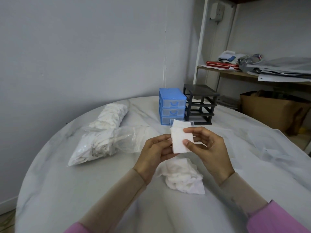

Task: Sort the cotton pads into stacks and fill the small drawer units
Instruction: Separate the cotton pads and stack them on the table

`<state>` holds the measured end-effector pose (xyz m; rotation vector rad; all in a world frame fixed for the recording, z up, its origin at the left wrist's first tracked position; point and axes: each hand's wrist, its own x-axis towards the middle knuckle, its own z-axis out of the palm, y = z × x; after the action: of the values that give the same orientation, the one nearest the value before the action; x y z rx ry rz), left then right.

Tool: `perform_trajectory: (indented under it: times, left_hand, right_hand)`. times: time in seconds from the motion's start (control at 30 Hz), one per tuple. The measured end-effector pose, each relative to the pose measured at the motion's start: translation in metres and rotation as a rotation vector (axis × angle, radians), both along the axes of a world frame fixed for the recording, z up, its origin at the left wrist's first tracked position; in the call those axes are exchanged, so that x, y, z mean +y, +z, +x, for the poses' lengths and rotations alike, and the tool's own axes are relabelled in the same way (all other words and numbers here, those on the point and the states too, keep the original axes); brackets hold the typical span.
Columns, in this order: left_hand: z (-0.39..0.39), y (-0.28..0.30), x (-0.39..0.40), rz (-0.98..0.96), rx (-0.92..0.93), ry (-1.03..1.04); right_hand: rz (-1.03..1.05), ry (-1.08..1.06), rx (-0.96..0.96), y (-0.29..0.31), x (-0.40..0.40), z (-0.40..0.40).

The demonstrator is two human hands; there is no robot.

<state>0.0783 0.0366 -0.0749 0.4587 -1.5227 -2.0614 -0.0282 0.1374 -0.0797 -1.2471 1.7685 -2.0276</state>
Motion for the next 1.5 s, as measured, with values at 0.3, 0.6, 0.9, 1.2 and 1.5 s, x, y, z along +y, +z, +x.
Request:
perform_trajectory:
  times: [0.3,0.6,0.9,1.2,1.5]
  left_hand:
    - [0.002,-0.004,0.0,-0.108,0.032,0.009]
    - [0.004,-0.002,-0.007,-0.226,0.097,0.213]
    - [0.006,-0.002,-0.014,-0.453,0.093,0.292]
    - [0.005,-0.005,-0.014,-0.432,0.034,0.278]
    - [0.005,-0.005,-0.014,-0.376,0.067,0.282]
  right_hand:
    - [0.066,-0.017,0.144,-0.002,0.002,0.002]
    - [0.125,-0.07,0.234,-0.003,0.001,-0.002]
    - [0.661,0.109,0.503,-0.011,0.006,-0.006]
    - [0.54,0.104,0.533,-0.006,0.006,-0.003]
    - [0.357,0.203,0.217,0.002,0.009,-0.005]
